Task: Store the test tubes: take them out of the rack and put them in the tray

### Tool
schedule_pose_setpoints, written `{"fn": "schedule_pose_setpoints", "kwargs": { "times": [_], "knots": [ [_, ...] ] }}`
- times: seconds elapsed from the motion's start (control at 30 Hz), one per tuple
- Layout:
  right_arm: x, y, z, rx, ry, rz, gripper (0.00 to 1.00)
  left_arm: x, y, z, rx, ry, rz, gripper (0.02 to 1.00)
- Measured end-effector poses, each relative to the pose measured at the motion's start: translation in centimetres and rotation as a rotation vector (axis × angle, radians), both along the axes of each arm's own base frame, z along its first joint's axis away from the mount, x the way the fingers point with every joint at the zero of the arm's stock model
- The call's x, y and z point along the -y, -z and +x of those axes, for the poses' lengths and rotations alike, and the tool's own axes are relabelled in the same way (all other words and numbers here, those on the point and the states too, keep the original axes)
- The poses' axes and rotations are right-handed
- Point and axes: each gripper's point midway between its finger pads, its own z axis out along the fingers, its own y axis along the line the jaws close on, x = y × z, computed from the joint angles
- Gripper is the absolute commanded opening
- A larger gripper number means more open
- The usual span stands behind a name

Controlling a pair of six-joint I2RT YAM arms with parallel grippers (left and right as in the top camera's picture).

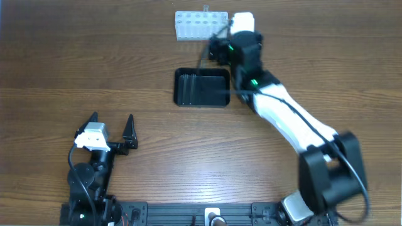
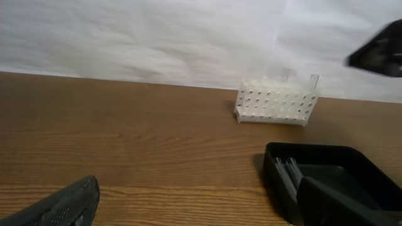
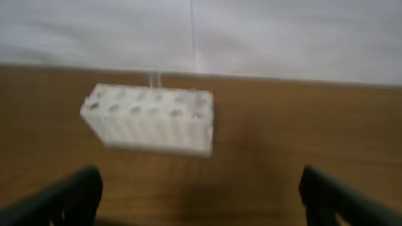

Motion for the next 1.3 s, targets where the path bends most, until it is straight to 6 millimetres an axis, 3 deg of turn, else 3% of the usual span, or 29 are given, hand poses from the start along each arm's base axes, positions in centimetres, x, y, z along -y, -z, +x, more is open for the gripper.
{"fn": "schedule_pose_setpoints", "kwargs": {
  "times": [0.27,0.53,0.87,1.3],
  "knots": [
    [-5.6,2.2,4.6,-0.108,-0.003,0.043,0.991,0.0,0.0,0.0,0.000,0.000,0.000,1.000],
    [-8.7,2.0,7.5,-0.116,0.018,0.049,0.991,0.0,0.0,0.0,0.000,0.000,0.000,1.000],
    [-9.6,3.9,10.2,-0.076,0.073,0.007,0.991,0.0,0.0,0.0,0.000,0.000,0.000,1.000],
    [-8.8,5.7,12.2,0.001,0.125,-0.051,0.991,0.0,0.0,0.0,0.000,0.000,0.000,1.000]
  ]
}}
